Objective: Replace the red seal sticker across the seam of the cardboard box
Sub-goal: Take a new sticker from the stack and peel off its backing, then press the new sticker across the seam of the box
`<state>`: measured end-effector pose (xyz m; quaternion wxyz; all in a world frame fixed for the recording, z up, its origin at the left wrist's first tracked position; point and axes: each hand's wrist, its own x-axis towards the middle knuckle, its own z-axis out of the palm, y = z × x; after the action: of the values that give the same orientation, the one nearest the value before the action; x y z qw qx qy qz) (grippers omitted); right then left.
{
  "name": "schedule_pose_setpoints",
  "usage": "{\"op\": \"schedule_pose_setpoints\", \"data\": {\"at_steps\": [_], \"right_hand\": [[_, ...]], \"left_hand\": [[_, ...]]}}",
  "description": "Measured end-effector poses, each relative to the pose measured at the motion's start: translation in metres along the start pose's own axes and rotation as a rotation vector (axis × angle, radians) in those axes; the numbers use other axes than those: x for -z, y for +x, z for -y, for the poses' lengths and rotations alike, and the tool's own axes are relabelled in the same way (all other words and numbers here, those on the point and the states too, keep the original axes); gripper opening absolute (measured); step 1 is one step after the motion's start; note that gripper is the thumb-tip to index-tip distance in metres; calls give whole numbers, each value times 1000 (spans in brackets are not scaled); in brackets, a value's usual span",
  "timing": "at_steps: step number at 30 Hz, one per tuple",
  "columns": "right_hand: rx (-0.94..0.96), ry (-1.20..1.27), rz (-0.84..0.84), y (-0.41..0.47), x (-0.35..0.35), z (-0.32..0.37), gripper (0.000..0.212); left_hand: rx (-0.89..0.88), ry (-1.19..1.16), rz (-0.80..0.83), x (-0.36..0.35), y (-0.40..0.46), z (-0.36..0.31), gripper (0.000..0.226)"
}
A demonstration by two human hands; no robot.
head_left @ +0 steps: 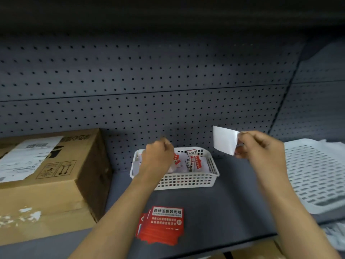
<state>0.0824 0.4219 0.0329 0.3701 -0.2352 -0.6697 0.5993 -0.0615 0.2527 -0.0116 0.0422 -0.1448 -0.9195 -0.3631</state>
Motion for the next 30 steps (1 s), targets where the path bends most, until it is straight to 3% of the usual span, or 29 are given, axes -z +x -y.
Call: {"op": "schedule_pose_setpoints", "data": {"at_steps": [4, 6, 10, 15, 18, 20, 23, 30], "right_hand": [[15, -19, 18, 10, 3, -8, 24], [23, -24, 36, 13, -1, -11, 25], [70, -61, 57, 9, -17, -12, 22], [323, -154, 183, -23, -49, 5, 29], [395, -169, 328, -50, -71, 20, 27], [434, -210, 404, -69, -86, 25, 27], [465, -253, 369, -94, -110, 28, 23], [360, -170, 459, -160, -181, 35, 18]], "left_hand": [[114, -119, 165, -36, 7, -2, 26], [99, -284, 137, -40, 7, -2, 19], [-140, -592, -29, -12, -21, -24, 29], [-366, -662, 175, 28, -54, -35, 37], [-346, -704, 73, 52, -66, -14, 46], [-295, -779, -44, 72, -74, 8, 37], [-243, -870, -209, 101, -85, 42, 23], [-207, -908, -286, 175, -122, 121, 17]]}}
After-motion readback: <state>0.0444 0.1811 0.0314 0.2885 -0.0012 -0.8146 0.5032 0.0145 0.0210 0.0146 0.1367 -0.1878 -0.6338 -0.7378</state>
